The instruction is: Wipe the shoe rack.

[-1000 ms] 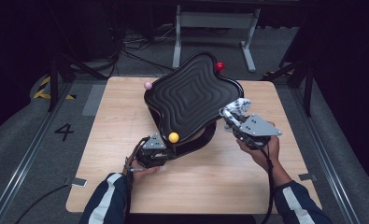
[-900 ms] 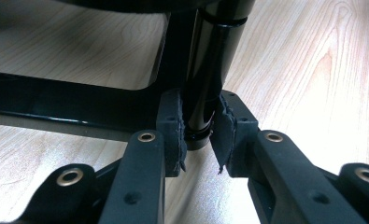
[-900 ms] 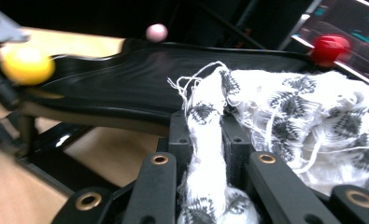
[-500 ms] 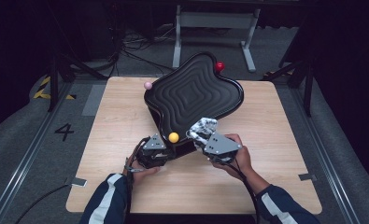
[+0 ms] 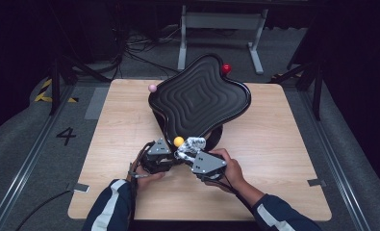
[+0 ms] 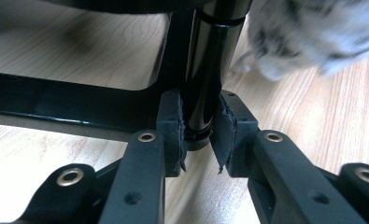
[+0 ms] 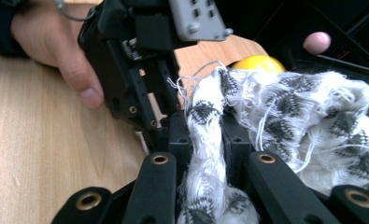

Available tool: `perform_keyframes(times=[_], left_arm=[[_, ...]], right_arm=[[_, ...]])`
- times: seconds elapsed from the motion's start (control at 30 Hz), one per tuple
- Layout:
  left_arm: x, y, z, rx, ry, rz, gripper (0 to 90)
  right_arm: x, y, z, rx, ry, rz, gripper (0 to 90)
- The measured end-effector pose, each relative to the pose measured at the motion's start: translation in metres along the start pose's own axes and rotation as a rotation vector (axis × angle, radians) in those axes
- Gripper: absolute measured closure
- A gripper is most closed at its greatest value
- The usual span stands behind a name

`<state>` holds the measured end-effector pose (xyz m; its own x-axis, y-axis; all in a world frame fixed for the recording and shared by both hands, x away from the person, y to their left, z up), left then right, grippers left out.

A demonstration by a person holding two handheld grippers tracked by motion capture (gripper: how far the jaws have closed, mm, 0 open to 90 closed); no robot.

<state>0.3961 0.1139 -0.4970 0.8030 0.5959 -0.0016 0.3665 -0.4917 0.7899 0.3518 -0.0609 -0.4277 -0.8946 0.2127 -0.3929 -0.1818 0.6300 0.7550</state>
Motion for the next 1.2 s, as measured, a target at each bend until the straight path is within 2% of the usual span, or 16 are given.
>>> perform_keyframes(times=[0.2, 0.4, 0.53, 0.63, 0.73, 0.87, 0.93, 1.2], left_arm=[[0.000, 0.000, 0.000, -0.001, 0.000, -0.007, 73.1], [0.000, 0.000, 0.000, -0.004, 0.001, -0.007, 73.1], [0.000, 0.000, 0.000, -0.003, 0.001, -0.007, 73.1], [0.000, 0.000, 0.000, -0.003, 0.002, -0.007, 73.1], [0.000, 0.000, 0.000, -0.004, 0.001, -0.007, 73.1], [0.000, 0.000, 0.000, -0.001, 0.007, -0.001, 73.2], [0.000, 0.000, 0.000, 0.001, 0.007, -0.004, 73.3], [0.000, 0.000, 0.000, 0.002, 0.007, -0.009, 73.2]], right_arm=[[-0.004, -0.004, -0.002, -0.001, -0.016, 0.001, 79.2], [-0.017, -0.016, -0.018, 0.000, -0.047, 0.028, 79.3], [-0.030, -0.030, -0.032, 0.018, -0.101, 0.046, 79.2], [-0.046, -0.041, -0.046, 0.021, -0.157, 0.082, 79.2], [-0.066, -0.052, -0.065, 0.006, -0.222, 0.130, 79.2], [-0.086, -0.066, -0.079, -0.024, -0.255, 0.179, 79.1], [-0.092, -0.069, -0.085, -0.029, -0.283, 0.185, 79.1], [-0.106, -0.072, -0.105, -0.047, -0.339, 0.212, 79.1]])
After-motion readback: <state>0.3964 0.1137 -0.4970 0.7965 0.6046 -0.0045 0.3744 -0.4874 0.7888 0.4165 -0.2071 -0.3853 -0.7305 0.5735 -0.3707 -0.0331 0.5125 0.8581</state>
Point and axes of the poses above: each handheld gripper's, and its own axes: z roughly forward along the jaws, y roughly out of its top, x roughly to its left, the point moved 3 cm from there along z, roughly forward along the jaws, and after that the axes turned 8 degrees about y, right-handed, at the moved point
